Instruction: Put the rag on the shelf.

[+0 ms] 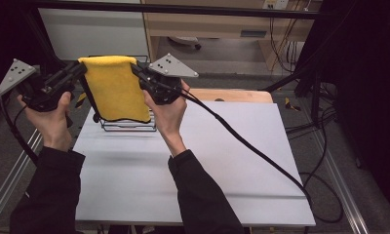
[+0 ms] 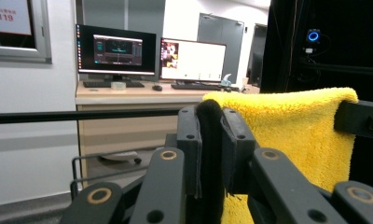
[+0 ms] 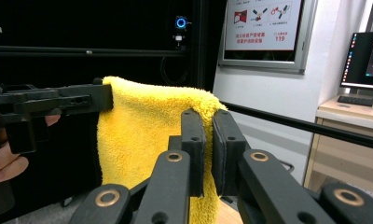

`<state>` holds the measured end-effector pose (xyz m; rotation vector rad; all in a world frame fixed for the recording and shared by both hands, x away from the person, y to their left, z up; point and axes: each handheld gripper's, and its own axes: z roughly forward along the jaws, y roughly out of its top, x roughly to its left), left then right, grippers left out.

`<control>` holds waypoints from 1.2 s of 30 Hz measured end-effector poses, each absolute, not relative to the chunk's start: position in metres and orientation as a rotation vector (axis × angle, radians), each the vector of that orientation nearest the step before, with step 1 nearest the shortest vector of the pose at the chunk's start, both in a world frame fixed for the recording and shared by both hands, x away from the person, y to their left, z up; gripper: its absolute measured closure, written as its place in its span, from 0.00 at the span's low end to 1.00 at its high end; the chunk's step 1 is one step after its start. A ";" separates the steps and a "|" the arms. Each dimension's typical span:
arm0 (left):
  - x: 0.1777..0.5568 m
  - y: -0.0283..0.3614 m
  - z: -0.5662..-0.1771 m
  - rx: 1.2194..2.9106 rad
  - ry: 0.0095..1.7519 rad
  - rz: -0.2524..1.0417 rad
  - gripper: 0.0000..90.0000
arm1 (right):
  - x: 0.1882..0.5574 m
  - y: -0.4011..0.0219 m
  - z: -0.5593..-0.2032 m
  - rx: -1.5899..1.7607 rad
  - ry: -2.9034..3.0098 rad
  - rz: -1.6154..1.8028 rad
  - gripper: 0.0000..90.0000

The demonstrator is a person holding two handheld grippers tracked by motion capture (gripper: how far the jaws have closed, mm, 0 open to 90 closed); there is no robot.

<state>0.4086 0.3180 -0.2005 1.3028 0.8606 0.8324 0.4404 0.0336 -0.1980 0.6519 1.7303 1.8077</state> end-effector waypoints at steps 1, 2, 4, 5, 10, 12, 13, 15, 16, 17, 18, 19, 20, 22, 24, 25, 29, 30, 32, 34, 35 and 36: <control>0.409 0.319 -0.198 1.300 0.860 0.836 0.88 | 0.442 0.036 -0.194 0.644 1.723 1.812 0.94; 0.410 0.320 -0.196 1.298 0.860 0.837 0.88 | 0.442 0.036 -0.194 0.644 1.723 1.812 0.94; 0.412 0.321 -0.192 1.297 0.860 0.840 0.88 | 0.445 0.039 -0.188 0.641 1.714 1.815 0.94; 0.413 0.322 -0.190 1.295 0.861 0.842 0.88 | 0.446 0.040 -0.186 0.635 1.712 1.813 0.94; 0.416 0.327 -0.183 1.278 0.867 0.845 0.88 | 0.447 0.046 -0.176 0.620 1.705 1.808 0.94; 0.418 0.330 -0.180 1.274 0.871 0.843 0.88 | 0.449 0.051 -0.170 0.610 1.702 1.799 0.94; 0.419 0.332 -0.178 1.274 0.874 0.845 0.88 | 0.449 0.051 -0.170 0.610 1.702 1.799 0.94; 0.421 0.334 -0.174 1.269 0.877 0.847 0.88 | 0.453 0.056 -0.166 0.611 1.700 1.804 0.94; 0.422 0.336 -0.173 1.268 0.878 0.847 0.88 | 0.454 0.057 -0.164 0.609 1.701 1.803 0.94; 0.423 0.337 -0.171 1.262 0.880 0.845 0.88 | 0.454 0.057 -0.164 0.609 1.701 1.803 0.94; 0.424 0.338 -0.170 1.258 0.880 0.845 0.88 | 0.456 0.060 -0.161 0.610 1.697 1.803 0.94; 0.426 0.338 -0.168 1.257 0.881 0.847 0.88 | 0.458 0.061 -0.160 0.611 1.697 1.804 0.94; 0.427 0.339 -0.167 1.256 0.882 0.850 0.88 | 0.459 0.062 -0.159 0.610 1.696 1.806 0.94; 0.429 0.340 -0.164 1.255 0.882 0.856 0.88 | 0.463 0.063 -0.156 0.612 1.693 1.810 0.94; 0.432 0.341 -0.161 1.252 0.883 0.857 0.88 | 0.466 0.064 -0.153 0.615 1.690 1.811 0.94; 0.434 0.341 -0.160 1.252 0.883 0.857 0.88 | 0.467 0.065 -0.152 0.614 1.687 1.812 0.94; 0.440 0.340 -0.154 1.258 0.883 0.877 0.88 | 0.472 0.066 -0.147 0.618 1.683 1.812 0.94; 0.441 0.340 -0.152 1.257 0.881 0.875 0.88 | 0.473 0.066 -0.146 0.614 1.680 1.813 0.94; 0.444 0.342 -0.150 1.251 0.876 0.865 0.88 | 0.476 0.066 -0.143 0.614 1.677 1.818 0.94; 0.447 0.344 -0.147 1.251 0.877 0.861 0.88 | 0.477 0.067 -0.142 0.615 1.676 1.818 0.94; 0.448 0.344 -0.146 1.249 0.879 0.860 0.88 | 0.479 0.068 -0.140 0.615 1.676 1.815 0.94; 0.449 0.345 -0.144 1.249 0.882 0.859 0.88 | 0.479 0.068 -0.140 0.615 1.676 1.815 0.94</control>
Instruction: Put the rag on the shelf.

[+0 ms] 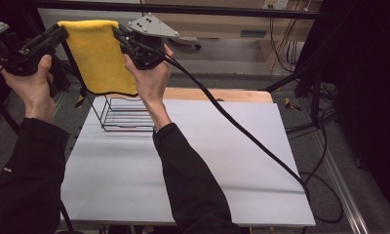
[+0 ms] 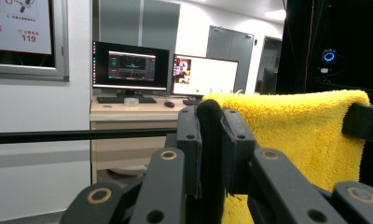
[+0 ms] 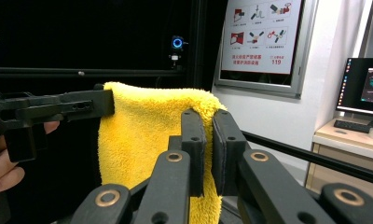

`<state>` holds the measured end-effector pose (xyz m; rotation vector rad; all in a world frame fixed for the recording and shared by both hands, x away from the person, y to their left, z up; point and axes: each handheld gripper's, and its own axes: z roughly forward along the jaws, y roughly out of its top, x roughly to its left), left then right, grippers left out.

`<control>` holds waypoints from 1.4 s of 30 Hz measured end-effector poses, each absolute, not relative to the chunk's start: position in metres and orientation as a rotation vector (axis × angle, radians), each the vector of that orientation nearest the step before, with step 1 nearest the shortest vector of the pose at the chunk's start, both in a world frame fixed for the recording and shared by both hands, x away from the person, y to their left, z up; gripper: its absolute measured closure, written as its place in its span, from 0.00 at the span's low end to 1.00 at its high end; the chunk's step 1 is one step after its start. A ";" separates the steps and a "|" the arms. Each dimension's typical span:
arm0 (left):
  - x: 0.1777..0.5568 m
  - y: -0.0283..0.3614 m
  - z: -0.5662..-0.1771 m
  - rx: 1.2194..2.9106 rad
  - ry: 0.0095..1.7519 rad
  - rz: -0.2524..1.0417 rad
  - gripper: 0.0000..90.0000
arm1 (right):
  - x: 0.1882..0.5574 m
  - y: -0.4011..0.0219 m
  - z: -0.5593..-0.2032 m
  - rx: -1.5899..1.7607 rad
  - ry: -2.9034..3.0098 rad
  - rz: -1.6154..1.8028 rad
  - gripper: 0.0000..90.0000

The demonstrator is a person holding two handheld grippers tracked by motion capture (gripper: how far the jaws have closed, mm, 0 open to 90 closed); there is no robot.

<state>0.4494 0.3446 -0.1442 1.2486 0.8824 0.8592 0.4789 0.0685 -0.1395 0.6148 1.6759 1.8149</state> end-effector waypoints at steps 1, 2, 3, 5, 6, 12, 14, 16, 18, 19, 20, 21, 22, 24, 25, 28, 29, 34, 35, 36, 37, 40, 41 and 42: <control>0.450 0.345 -0.142 1.250 0.882 0.858 0.88 | 0.480 0.069 -0.138 0.613 1.674 1.812 0.94; 0.451 0.345 -0.141 1.248 0.879 0.859 0.88 | 0.481 0.070 -0.137 0.612 1.673 1.813 0.94; 0.452 0.346 -0.139 1.250 0.875 0.864 0.88 | 0.482 0.070 -0.135 0.615 1.670 1.817 0.94; 0.454 0.345 -0.135 1.249 0.869 0.874 0.88 | 0.484 0.070 -0.133 0.619 1.664 1.822 0.94; 0.455 0.345 -0.134 1.246 0.866 0.879 0.88 | 0.486 0.070 -0.130 0.622 1.659 1.825 0.94; 0.462 0.346 -0.129 1.235 0.861 0.878 0.88 | 0.491 0.072 -0.124 0.615 1.649 1.822 0.94; 0.465 0.346 -0.127 1.229 0.863 0.876 0.88 | 0.493 0.072 -0.122 0.614 1.648 1.817 0.94; 0.467 0.346 -0.126 1.224 0.862 0.876 0.88 | 0.495 0.072 -0.120 0.615 1.645 1.815 0.94; 0.470 0.345 -0.124 1.227 0.861 0.879 0.88 | 0.499 0.072 -0.118 0.620 1.637 1.814 0.94; 0.472 0.345 -0.123 1.227 0.859 0.880 0.88 | 0.500 0.072 -0.117 0.621 1.637 1.814 0.94; 0.473 0.344 -0.122 1.229 0.856 0.883 0.88 | 0.500 0.072 -0.117 0.621 1.637 1.814 0.94; 0.475 0.343 -0.120 1.237 0.854 0.891 0.88 | 0.502 0.071 -0.116 0.621 1.633 1.813 0.94; 0.477 0.343 -0.118 1.242 0.856 0.897 0.88 | 0.503 0.071 -0.116 0.623 1.631 1.816 0.94; 0.480 0.341 -0.115 1.243 0.856 0.904 0.88 | 0.507 0.070 -0.114 0.630 1.623 1.819 0.94; 0.481 0.340 -0.114 1.244 0.854 0.907 0.88 | 0.508 0.070 -0.114 0.631 1.618 1.816 0.94; 0.487 0.338 -0.112 1.249 0.847 0.912 0.88 | 0.511 0.069 -0.113 0.636 1.611 1.817 0.94; 0.489 0.337 -0.111 1.253 0.850 0.915 0.88 | 0.513 0.068 -0.113 0.639 1.607 1.816 0.94; 0.503 0.336 -0.115 1.251 0.865 0.899 0.88 | 0.521 0.068 -0.114 0.637 1.617 1.787 0.94; 0.506 0.335 -0.117 1.254 0.865 0.898 0.88 | 0.523 0.068 -0.114 0.640 1.622 1.780 0.94; 0.508 0.335 -0.118 1.258 0.864 0.896 0.88 | 0.525 0.068 -0.115 0.641 1.625 1.772 0.94; 0.509 0.335 -0.119 1.262 0.863 0.900 0.88 | 0.527 0.067 -0.115 0.643 1.627 1.764 0.94; 0.514 0.334 -0.120 1.273 0.866 0.915 0.88 | 0.535 0.067 -0.117 0.650 1.640 1.750 0.94; 0.515 0.335 -0.121 1.273 0.866 0.918 0.88 | 0.536 0.067 -0.118 0.648 1.643 1.752 0.94; 0.517 0.335 -0.122 1.273 0.866 0.924 0.88 | 0.539 0.068 -0.119 0.643 1.645 1.750 0.94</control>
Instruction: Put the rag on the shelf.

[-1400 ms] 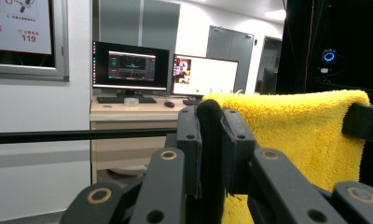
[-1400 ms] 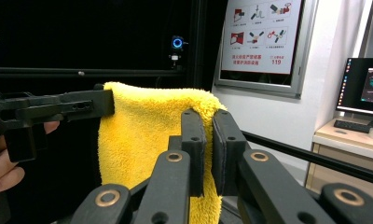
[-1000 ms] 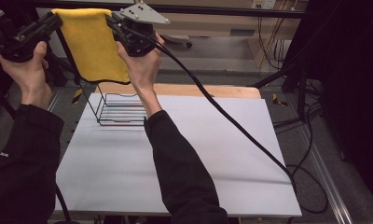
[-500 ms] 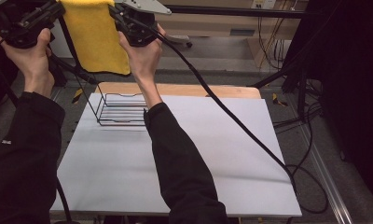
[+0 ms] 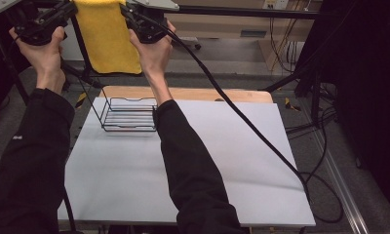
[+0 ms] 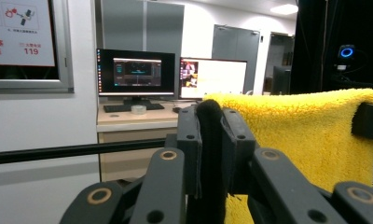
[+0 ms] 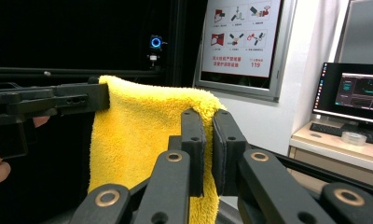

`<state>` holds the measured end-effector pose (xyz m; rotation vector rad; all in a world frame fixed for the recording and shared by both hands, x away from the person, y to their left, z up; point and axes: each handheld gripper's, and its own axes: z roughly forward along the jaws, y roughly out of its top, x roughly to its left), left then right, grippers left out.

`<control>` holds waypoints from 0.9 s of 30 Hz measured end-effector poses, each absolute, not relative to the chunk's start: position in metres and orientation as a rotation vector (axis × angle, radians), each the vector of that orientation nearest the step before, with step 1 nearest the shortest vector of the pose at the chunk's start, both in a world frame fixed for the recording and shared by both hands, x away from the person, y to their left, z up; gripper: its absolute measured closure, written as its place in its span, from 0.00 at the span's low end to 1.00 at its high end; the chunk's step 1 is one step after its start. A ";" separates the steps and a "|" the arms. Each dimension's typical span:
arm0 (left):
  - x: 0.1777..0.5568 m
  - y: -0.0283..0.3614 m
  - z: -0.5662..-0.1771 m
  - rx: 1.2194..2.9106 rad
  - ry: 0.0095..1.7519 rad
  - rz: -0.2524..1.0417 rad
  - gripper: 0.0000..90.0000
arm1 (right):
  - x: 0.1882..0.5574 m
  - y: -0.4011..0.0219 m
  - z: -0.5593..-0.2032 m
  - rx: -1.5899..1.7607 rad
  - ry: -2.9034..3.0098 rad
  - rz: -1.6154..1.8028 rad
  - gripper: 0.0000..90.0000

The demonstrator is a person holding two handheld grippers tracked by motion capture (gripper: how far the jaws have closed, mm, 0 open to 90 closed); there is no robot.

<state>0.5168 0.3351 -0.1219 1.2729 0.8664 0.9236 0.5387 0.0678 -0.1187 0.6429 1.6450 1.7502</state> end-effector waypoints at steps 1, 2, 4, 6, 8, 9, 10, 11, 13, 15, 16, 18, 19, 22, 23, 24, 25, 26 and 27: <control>0.519 0.336 -0.123 1.278 0.867 0.928 0.88 | 0.541 0.068 -0.120 0.641 1.649 1.750 0.94; 0.520 0.336 -0.124 1.285 0.864 0.937 0.88 | 0.543 0.069 -0.121 0.641 1.652 1.753 0.94; 0.524 0.336 -0.128 1.308 0.865 0.957 0.88 | 0.546 0.070 -0.124 0.640 1.656 1.750 0.94; 0.526 0.338 -0.133 1.317 0.867 0.956 0.88 | 0.549 0.072 -0.129 0.644 1.665 1.741 0.94; 0.527 0.339 -0.138 1.325 0.868 0.949 0.88 | 0.551 0.072 -0.132 0.649 1.676 1.740 0.94; 0.526 0.340 -0.140 1.330 0.865 0.949 0.88 | 0.552 0.073 -0.135 0.653 1.681 1.737 0.94; 0.526 0.340 -0.142 1.335 0.864 0.949 0.88 | 0.552 0.073 -0.140 0.662 1.690 1.740 0.94; 0.526 0.341 -0.144 1.340 0.866 0.945 0.88 | 0.552 0.073 -0.140 0.662 1.690 1.740 0.94; 0.525 0.342 -0.148 1.346 0.865 0.945 0.88 | 0.551 0.074 -0.145 0.667 1.706 1.736 0.94; 0.524 0.343 -0.154 1.360 0.868 0.939 0.88 | 0.550 0.075 -0.152 0.678 1.725 1.729 0.94; 0.523 0.344 -0.157 1.361 0.866 0.932 0.88 | 0.549 0.075 -0.157 0.684 1.735 1.727 0.94; 0.521 0.346 -0.163 1.365 0.861 0.918 0.88 | 0.549 0.074 -0.160 0.685 1.743 1.728 0.94; 0.520 0.346 -0.167 1.366 0.857 0.912 0.88 | 0.548 0.074 -0.163 0.687 1.749 1.728 0.94; 0.517 0.347 -0.175 1.382 0.860 0.900 0.88 | 0.546 0.072 -0.170 0.694 1.765 1.728 0.94; 0.517 0.347 -0.178 1.383 0.859 0.898 0.88 | 0.546 0.072 -0.173 0.696 1.772 1.725 0.94; 0.516 0.347 -0.180 1.387 0.860 0.897 0.88 | 0.545 0.072 -0.175 0.699 1.775 1.723 0.94; 0.515 0.347 -0.182 1.389 0.860 0.896 0.88 | 0.545 0.071 -0.177 0.702 1.780 1.722 0.94; 0.515 0.347 -0.185 1.392 0.862 0.895 0.88 | 0.545 0.071 -0.179 0.702 1.786 1.718 0.94; 0.515 0.347 -0.187 1.397 0.866 0.890 0.88 | 0.545 0.071 -0.180 0.699 1.790 1.715 0.94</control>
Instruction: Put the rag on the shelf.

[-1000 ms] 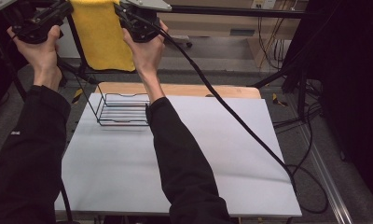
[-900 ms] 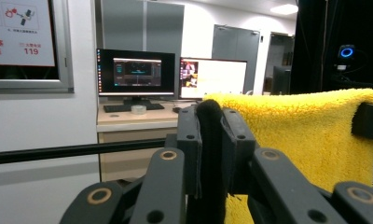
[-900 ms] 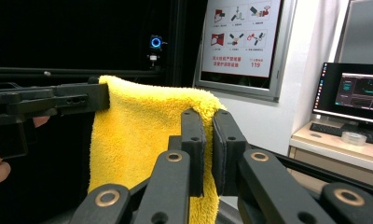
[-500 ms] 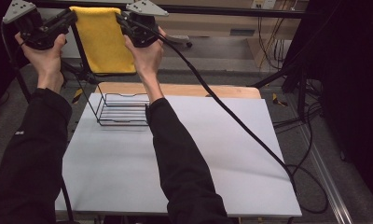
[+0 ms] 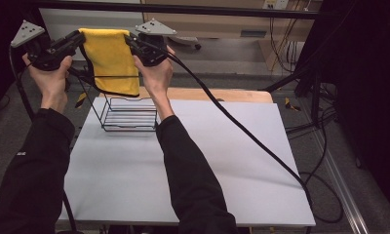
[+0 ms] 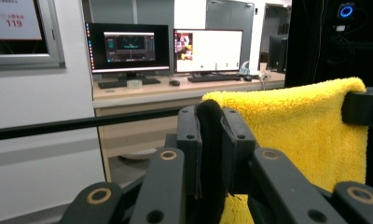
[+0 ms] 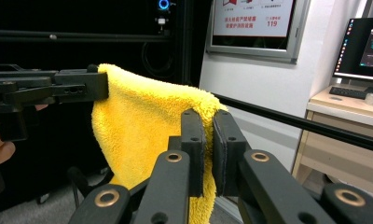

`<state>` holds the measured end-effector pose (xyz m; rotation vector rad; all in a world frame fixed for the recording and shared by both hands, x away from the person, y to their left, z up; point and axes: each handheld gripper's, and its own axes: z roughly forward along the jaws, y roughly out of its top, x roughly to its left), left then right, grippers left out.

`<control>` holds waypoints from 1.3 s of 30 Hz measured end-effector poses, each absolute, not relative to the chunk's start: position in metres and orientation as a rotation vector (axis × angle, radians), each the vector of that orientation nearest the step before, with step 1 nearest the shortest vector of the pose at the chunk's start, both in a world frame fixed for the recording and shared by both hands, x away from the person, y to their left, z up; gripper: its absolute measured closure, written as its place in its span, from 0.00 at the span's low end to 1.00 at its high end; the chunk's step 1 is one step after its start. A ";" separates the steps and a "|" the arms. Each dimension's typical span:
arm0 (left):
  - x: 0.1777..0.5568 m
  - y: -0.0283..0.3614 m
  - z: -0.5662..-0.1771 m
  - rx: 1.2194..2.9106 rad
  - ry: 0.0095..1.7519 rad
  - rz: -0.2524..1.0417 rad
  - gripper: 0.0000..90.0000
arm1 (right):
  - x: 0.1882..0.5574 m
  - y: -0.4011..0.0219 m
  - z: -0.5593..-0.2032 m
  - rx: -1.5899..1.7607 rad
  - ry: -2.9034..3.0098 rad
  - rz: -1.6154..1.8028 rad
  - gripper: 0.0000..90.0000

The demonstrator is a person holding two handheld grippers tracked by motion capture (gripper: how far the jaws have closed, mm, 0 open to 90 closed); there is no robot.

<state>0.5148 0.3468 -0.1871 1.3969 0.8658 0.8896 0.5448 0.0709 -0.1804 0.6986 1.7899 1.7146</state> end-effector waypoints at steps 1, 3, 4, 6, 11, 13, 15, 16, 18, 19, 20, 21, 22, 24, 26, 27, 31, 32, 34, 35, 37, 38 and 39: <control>0.515 0.347 -0.190 1.402 0.870 0.886 0.88 | 0.545 0.070 -0.183 0.696 1.799 1.707 0.94; 0.516 0.347 -0.196 1.412 0.884 0.873 0.88 | 0.545 0.070 -0.187 0.697 1.807 1.698 0.94; 0.517 0.346 -0.198 1.413 0.885 0.869 0.88 | 0.545 0.070 -0.187 0.697 1.807 1.698 0.94; 0.516 0.346 -0.202 1.411 0.882 0.864 0.88 | 0.545 0.069 -0.192 0.701 1.812 1.694 0.94; 0.512 0.348 -0.201 1.405 0.861 0.870 0.88 | 0.543 0.069 -0.196 0.690 1.813 1.708 0.94; 0.509 0.349 -0.201 1.406 0.852 0.871 0.88 | 0.541 0.068 -0.196 0.679 1.809 1.711 0.94; 0.505 0.349 -0.202 1.411 0.844 0.870 0.88 | 0.538 0.068 -0.196 0.675 1.807 1.715 0.94; 0.504 0.349 -0.203 1.413 0.843 0.868 0.88 | 0.536 0.067 -0.196 0.670 1.809 1.713 0.94; 0.502 0.349 -0.206 1.417 0.847 0.866 0.88 | 0.533 0.067 -0.198 0.670 1.818 1.706 0.94; 0.501 0.349 -0.208 1.422 0.851 0.863 0.88 | 0.533 0.067 -0.199 0.673 1.821 1.702 0.94; 0.500 0.349 -0.209 1.426 0.852 0.860 0.88 | 0.533 0.067 -0.199 0.673 1.821 1.702 0.94; 0.499 0.349 -0.211 1.424 0.851 0.859 0.88 | 0.532 0.067 -0.202 0.677 1.827 1.703 0.94; 0.498 0.350 -0.212 1.425 0.848 0.859 0.88 | 0.532 0.067 -0.202 0.677 1.827 1.703 0.94; 0.496 0.350 -0.212 1.425 0.844 0.862 0.88 | 0.530 0.066 -0.203 0.670 1.831 1.702 0.94; 0.494 0.352 -0.212 1.418 0.839 0.861 0.88 | 0.527 0.066 -0.204 0.659 1.832 1.708 0.94; 0.493 0.352 -0.211 1.415 0.837 0.862 0.88 | 0.527 0.066 -0.204 0.650 1.829 1.713 0.94; 0.488 0.353 -0.212 1.422 0.828 0.870 0.88 | 0.522 0.066 -0.204 0.634 1.834 1.715 0.93; 0.487 0.353 -0.212 1.421 0.825 0.867 0.88 | 0.522 0.066 -0.204 0.634 1.834 1.715 0.93; 0.484 0.355 -0.214 1.426 0.821 0.865 0.88 | 0.520 0.066 -0.204 0.626 1.842 1.716 0.93; 0.482 0.355 -0.214 1.428 0.817 0.867 0.88 | 0.518 0.066 -0.204 0.616 1.844 1.713 0.93; 0.479 0.356 -0.215 1.431 0.817 0.865 0.88 | 0.516 0.066 -0.204 0.603 1.848 1.710 0.93; 0.478 0.357 -0.215 1.434 0.817 0.864 0.88 | 0.514 0.066 -0.204 0.598 1.852 1.708 0.93; 0.476 0.357 -0.215 1.439 0.821 0.855 0.88 | 0.513 0.067 -0.204 0.594 1.857 1.705 0.93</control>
